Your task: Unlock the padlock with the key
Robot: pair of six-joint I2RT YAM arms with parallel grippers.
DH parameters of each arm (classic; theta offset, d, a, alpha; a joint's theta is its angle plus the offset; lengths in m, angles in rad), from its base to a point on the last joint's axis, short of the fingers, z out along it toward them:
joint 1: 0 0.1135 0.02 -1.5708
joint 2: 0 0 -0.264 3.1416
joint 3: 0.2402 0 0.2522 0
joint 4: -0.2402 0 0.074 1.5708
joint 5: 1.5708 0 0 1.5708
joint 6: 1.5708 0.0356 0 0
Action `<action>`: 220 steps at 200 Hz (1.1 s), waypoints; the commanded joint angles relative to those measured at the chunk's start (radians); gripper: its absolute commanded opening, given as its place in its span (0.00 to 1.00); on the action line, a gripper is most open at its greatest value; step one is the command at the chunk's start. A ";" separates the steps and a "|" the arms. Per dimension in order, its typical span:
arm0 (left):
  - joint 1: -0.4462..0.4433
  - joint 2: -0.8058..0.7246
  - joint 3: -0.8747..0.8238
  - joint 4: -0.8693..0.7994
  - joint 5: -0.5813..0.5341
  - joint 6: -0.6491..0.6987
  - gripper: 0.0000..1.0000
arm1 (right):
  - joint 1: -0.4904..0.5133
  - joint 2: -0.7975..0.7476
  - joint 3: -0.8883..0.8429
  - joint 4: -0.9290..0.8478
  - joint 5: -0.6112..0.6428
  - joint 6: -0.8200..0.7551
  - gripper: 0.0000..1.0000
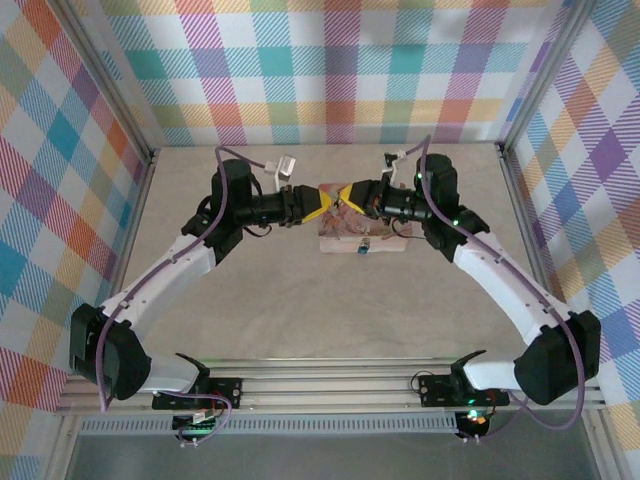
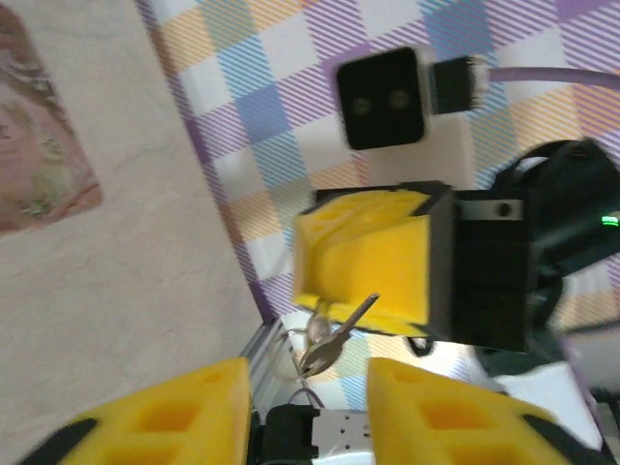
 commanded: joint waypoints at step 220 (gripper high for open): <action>-0.376 0.140 0.251 -0.241 -0.473 1.074 0.46 | 0.039 -0.019 0.266 -0.715 0.404 -0.031 0.00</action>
